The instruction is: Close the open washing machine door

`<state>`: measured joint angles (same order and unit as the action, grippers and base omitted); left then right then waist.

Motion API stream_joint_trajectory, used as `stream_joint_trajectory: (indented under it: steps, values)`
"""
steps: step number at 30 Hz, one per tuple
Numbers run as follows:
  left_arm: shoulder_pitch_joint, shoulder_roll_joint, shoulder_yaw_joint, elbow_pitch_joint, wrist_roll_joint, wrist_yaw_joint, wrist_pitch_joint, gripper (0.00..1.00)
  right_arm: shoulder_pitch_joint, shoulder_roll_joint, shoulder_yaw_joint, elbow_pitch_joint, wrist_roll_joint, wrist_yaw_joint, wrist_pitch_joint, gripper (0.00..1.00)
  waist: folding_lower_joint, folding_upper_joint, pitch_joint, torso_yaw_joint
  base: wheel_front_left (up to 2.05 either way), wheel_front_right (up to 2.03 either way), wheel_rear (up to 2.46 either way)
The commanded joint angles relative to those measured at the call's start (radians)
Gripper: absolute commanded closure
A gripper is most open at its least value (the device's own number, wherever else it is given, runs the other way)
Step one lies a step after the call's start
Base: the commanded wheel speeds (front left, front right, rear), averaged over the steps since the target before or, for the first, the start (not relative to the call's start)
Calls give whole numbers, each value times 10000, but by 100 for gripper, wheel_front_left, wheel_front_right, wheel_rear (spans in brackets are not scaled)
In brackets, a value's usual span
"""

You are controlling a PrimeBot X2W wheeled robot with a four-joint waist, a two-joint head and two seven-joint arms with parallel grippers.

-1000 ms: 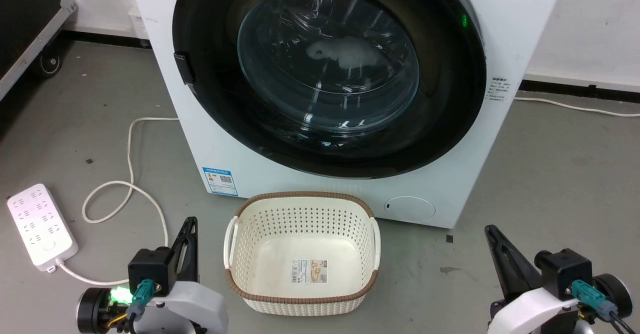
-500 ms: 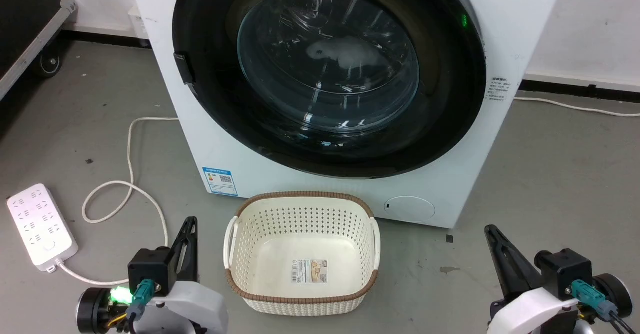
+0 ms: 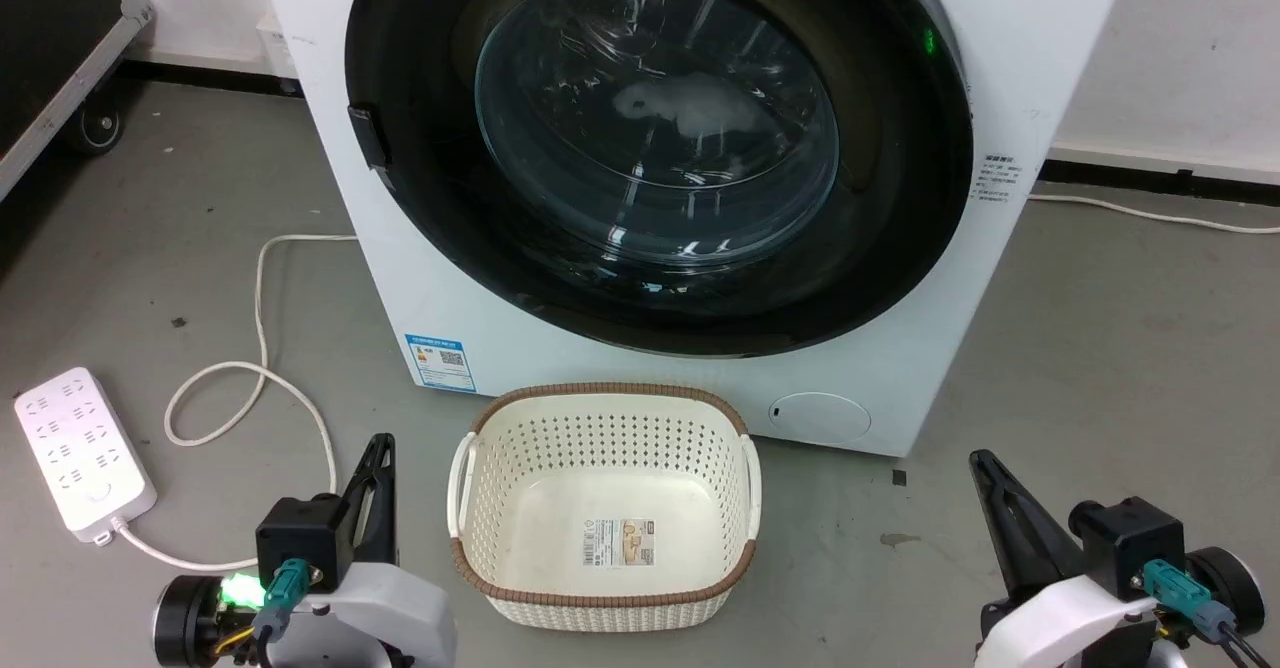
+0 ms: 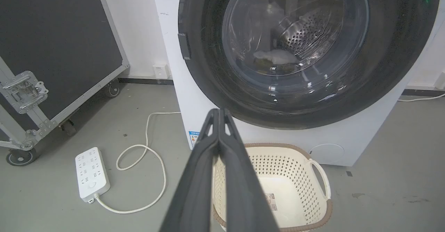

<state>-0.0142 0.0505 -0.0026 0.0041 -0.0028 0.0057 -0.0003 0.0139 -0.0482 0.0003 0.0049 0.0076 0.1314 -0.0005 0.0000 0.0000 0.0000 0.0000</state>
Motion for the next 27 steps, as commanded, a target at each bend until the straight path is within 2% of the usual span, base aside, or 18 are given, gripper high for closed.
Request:
stream_joint_trajectory:
  steps: [1,27]
  values:
    - [142,-3,26,-41,28,-57,3,100,-139,-20,-3,-49,-76,-7,5,100,0,0,0,0,0,0,0]
    - [142,-3,26,-41,28,-57,3,100,-139,-20,-3,-49,-76,-7,5,100,0,0,0,0,0,0,0]
